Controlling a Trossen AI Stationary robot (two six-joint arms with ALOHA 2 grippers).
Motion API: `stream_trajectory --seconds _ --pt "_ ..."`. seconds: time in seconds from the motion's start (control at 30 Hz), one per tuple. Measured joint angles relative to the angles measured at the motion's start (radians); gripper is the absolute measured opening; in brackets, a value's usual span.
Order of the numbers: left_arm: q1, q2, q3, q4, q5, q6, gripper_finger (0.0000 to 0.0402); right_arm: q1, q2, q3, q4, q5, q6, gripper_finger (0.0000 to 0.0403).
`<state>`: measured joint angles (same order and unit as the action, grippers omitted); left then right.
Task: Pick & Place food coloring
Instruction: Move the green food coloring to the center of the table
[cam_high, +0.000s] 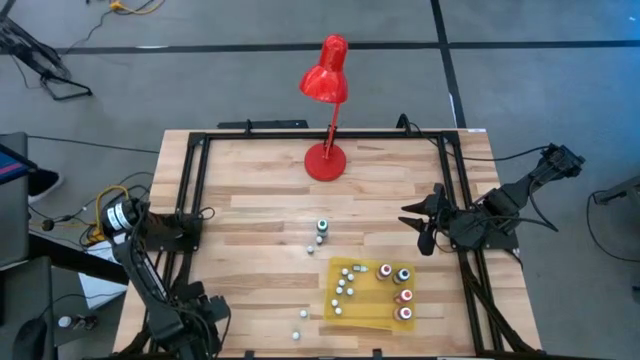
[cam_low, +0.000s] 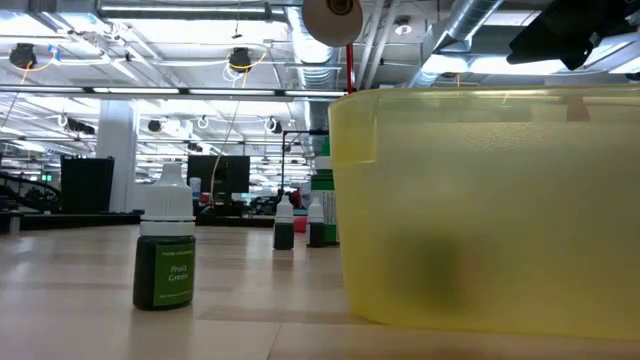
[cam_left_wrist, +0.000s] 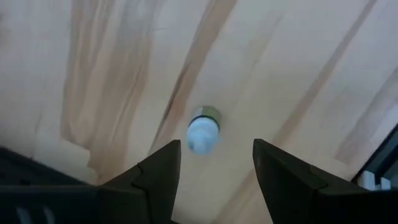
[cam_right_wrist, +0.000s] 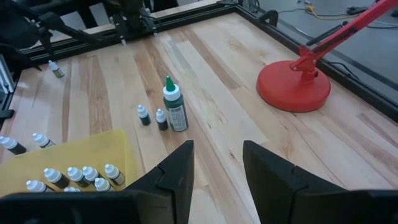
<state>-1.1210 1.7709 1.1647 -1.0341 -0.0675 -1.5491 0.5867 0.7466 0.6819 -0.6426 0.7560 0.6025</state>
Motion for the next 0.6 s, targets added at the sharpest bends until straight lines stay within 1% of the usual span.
stream_trajectory --seconds 0.13,0.23,0.33,0.53,0.6 --pt "0.0 -0.001 -0.034 0.042 -0.014 0.006 0.0192 0.0 0.0 0.0 0.0 0.0 0.0 0.0129" --pt "0.002 -0.001 -0.056 0.076 -0.007 0.005 0.0176 0.0 0.0 0.0 0.0 0.0 0.0 0.0129" --pt "0.002 -0.001 -0.057 0.074 -0.012 0.007 0.0144 0.0 0.0 0.0 0.0 0.0 0.0 0.0129" --pt "0.008 -0.001 -0.057 0.057 -0.009 0.019 0.0057 0.0 0.0 0.0 0.0 0.0 0.0 0.0129" --pt "0.012 -0.003 -0.057 0.059 -0.006 0.028 0.004 0.0 0.0 0.0 0.0 0.0 0.0 0.0129"
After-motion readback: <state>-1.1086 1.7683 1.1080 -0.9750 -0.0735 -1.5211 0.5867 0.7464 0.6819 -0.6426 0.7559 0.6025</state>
